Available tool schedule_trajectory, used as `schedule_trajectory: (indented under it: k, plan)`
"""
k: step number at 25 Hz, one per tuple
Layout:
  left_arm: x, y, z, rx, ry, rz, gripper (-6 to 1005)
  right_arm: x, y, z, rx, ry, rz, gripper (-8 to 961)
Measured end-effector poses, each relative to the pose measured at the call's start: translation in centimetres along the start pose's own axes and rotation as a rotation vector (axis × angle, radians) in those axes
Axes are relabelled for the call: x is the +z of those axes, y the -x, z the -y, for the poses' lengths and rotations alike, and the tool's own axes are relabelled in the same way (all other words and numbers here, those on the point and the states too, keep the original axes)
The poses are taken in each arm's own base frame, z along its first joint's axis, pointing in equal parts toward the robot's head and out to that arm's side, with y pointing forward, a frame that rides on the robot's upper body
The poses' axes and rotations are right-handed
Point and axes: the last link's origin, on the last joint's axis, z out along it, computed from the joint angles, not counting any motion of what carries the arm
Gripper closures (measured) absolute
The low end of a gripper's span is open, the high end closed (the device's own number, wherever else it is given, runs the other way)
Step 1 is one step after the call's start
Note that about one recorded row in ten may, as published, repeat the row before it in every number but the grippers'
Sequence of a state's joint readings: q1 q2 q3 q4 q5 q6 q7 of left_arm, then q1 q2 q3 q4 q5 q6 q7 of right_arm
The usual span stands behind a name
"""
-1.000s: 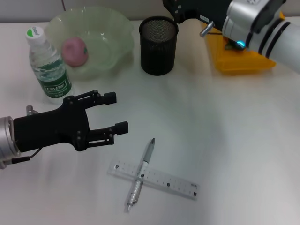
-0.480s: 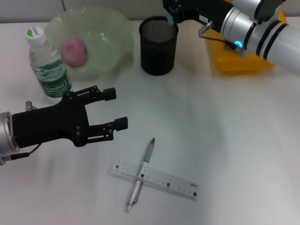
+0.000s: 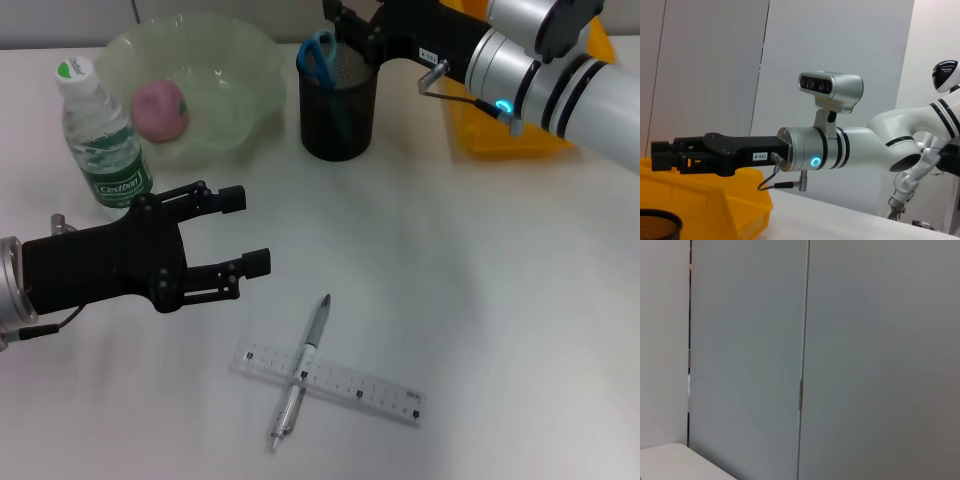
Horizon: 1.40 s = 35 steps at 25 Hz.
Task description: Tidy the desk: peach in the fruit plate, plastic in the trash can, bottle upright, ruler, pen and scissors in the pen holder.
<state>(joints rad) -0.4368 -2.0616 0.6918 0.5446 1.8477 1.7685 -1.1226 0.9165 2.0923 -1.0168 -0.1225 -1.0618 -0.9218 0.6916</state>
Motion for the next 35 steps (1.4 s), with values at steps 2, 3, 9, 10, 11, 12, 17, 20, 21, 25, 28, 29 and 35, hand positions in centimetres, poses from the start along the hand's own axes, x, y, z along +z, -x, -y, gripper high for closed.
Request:
schedule_trajectory:
  k: [2, 3, 9, 10, 11, 12, 17, 20, 21, 25, 28, 29, 35]
  plan:
    - [0.0, 0.0, 0.0, 0.0, 0.0, 0.0, 189, 0.0, 0.0, 0.0, 0.001, -0.001, -0.001, 601]
    - [0.0, 0.0, 0.0, 0.0, 0.001, -0.001, 189, -0.1, -0.1, 0.0, 0.004, -0.001, -0.001, 563]
    - [-0.2, -0.1, -0.1, 0.007, 0.005, -0.002, 189, -0.3, 0.0, 0.2, 0.03, -0.006, 0.012, 306]
    - [-0.2, -0.1, -0.2, 0.006, 0.006, -0.003, 189, -0.6, 0.3, 0.5, 0.06, -0.012, 0.034, 261]
    - [-0.2, -0.1, -0.2, 0.006, 0.006, -0.003, 189, -0.6, 0.3, 0.5, 0.06, -0.012, 0.034, 243]
    - [-0.2, -0.1, -0.2, 0.005, 0.006, -0.003, 189, -1.1, 0.6, 1.0, 0.099, -0.015, 0.061, 224]
    - [-0.2, -0.1, -0.2, 0.002, 0.01, -0.005, 189, -3.2, 1.8, 1.7, 0.232, 0.025, 0.158, 170]
    - [-0.2, -0.1, -0.3, -0.009, 0.018, -0.006, 188, -6.6, 3.2, 1.5, 0.308, 0.152, 0.242, 170]
    - [-0.2, -0.1, -0.3, -0.009, 0.018, -0.006, 188, -6.6, 3.2, 1.5, 0.308, 0.152, 0.242, 171]
    - [-0.1, -0.2, -0.3, -0.016, 0.026, 0.002, 188, -10.1, 4.1, 0.3, 0.326, 0.379, 0.154, 171]
    - [-0.2, -0.2, -0.2, -0.016, 0.028, 0.008, 188, -10.9, 3.8, -0.1, 0.332, 0.454, 0.059, 172]
    - [-0.3, -0.2, -0.2, -0.015, 0.027, 0.014, 188, -11.2, 3.7, -0.3, 0.327, 0.484, 0.012, 172]
    - [-2.6, 0.7, 0.4, -0.007, -0.04, 0.075, 188, -10.8, 3.4, -2.3, 0.236, 0.673, -0.374, 173]
